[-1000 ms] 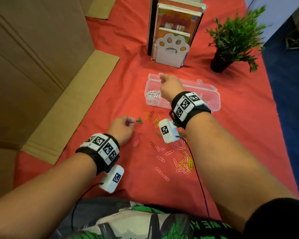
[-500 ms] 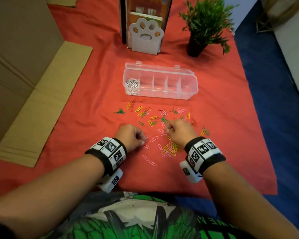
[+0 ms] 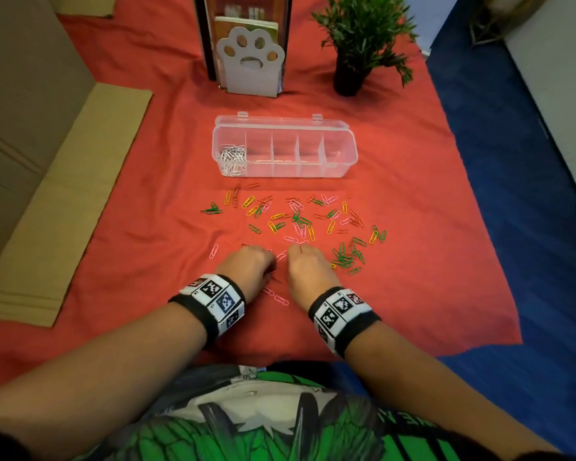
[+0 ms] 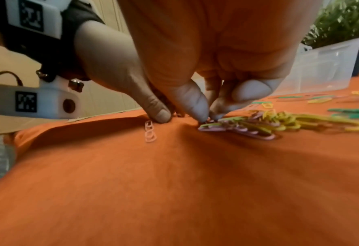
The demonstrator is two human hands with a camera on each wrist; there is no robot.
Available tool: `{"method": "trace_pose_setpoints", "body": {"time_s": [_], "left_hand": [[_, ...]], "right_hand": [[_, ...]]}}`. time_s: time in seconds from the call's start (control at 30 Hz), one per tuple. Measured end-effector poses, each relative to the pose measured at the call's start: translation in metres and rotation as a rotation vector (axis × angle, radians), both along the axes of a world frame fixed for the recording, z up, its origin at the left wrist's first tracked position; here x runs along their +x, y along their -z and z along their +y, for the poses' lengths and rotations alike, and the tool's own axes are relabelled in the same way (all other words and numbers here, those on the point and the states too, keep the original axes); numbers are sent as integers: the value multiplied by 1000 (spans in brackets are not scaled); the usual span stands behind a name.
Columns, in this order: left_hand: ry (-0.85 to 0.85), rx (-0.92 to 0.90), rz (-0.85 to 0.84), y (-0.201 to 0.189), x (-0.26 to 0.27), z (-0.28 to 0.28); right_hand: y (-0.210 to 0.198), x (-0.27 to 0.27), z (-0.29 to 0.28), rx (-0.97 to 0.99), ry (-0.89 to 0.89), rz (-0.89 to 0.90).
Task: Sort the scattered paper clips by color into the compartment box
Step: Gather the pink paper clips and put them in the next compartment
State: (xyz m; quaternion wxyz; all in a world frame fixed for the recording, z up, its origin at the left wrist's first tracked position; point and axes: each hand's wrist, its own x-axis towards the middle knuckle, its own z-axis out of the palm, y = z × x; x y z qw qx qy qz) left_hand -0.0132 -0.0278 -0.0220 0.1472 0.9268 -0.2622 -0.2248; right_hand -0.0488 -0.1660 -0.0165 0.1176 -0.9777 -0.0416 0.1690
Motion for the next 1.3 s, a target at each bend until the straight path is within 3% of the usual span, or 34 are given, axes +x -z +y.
{"method": "trace_pose_setpoints", "body": {"time_s": [0.07,0.17,0.33,0.43,0.53,0.7,0.9,1.1,1.3], "left_hand": [[-28,-23,-4,2,-1,1],[-230,-142,82,1,3,6],[-856,-554,545,-14,19,15],[-1031,-715,695,-28,24,17],[-964,-646,604,-24,26,17],[-411,-108,77,-8,21,21],[-373,-88,13,-5,23,25],[-473,-114,-25,-6,27,34],[-250,-142,-37,-5,23,25]], "right_hand": [[-1,1,0,3,7,22],[-3,5,-7,18,48,60],[-9,6,-10,-34,38,23],[-10,1,-1,-55,13,43],[-11,-1,4,-66,18,65],[-12,2,2,-87,-15,76],[-16,4,-1,-104,-18,27],[-17,1,7,-110,-40,105],[-7,18,3,21,-45,68]]}}
